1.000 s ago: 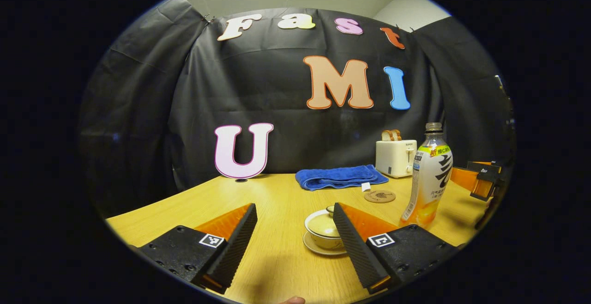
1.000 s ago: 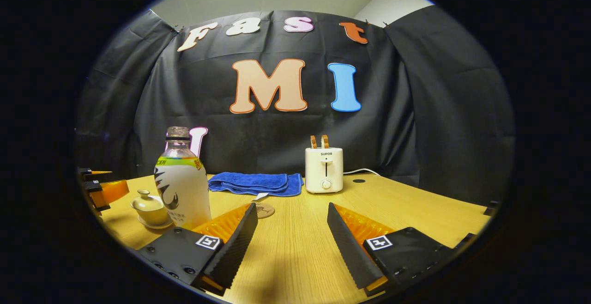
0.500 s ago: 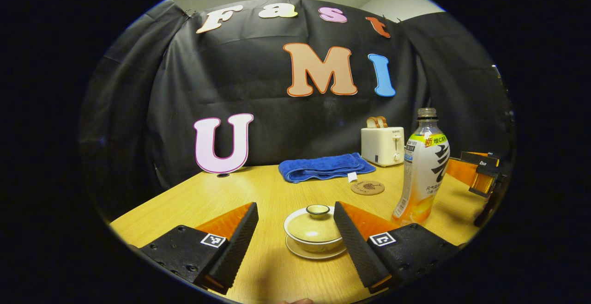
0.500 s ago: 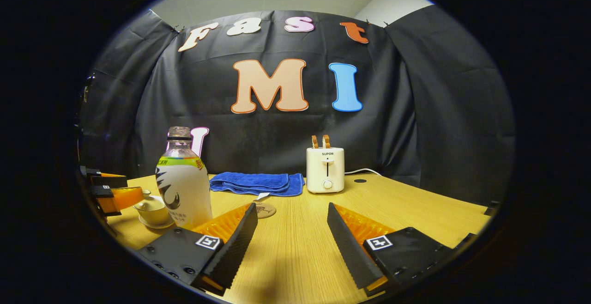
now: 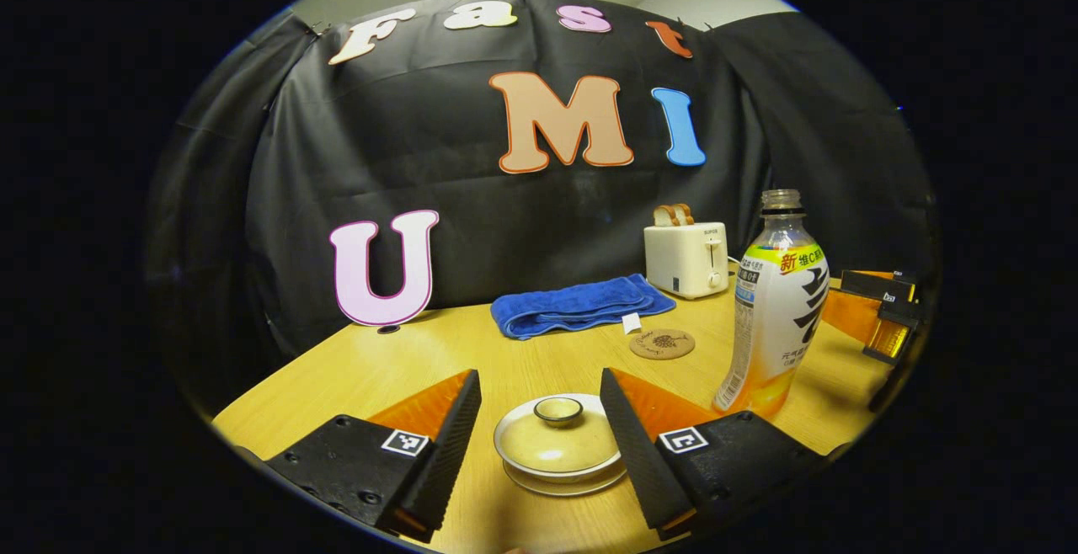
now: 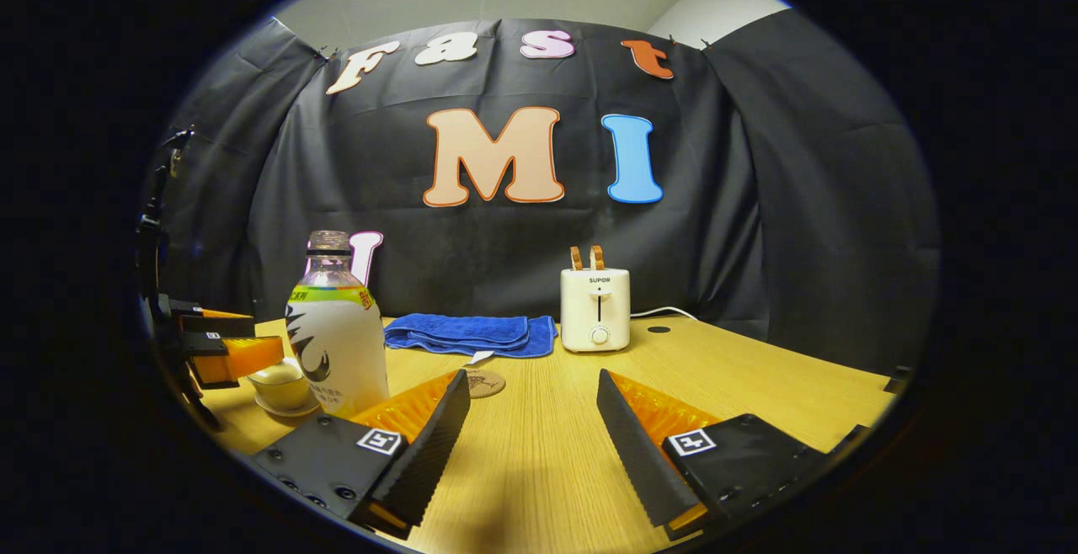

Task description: Open the teacup lid with one hand, grasp the water bottle and pour water into the teacup with the other hand; after pouring, place the water bottle on the coaster and then close the teacup lid.

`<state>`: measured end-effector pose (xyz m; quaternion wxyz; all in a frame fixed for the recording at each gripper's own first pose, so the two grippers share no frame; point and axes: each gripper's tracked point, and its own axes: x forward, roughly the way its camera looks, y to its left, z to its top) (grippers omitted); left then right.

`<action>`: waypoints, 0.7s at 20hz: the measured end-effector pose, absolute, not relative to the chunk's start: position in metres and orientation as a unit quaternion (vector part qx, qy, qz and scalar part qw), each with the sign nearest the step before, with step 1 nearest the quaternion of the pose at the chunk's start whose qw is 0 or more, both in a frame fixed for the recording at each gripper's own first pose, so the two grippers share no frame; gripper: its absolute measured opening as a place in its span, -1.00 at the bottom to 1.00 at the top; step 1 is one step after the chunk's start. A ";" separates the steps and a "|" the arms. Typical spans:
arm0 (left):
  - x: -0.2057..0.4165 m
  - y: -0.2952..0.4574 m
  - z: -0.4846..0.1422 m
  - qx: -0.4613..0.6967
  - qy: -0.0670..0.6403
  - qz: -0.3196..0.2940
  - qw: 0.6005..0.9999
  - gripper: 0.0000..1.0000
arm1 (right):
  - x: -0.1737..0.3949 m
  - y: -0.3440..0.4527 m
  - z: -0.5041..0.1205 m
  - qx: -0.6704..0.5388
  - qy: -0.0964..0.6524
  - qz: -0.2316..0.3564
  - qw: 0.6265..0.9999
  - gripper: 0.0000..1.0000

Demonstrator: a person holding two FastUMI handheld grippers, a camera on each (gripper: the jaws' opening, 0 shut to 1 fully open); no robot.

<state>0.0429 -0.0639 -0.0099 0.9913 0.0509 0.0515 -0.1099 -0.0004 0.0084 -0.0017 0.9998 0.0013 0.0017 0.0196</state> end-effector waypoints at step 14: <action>0.047 -0.073 -0.026 0.061 0.089 -0.119 0.987 -0.36 | -0.001 0.012 -0.002 0.002 0.002 0.024 1.000 0.90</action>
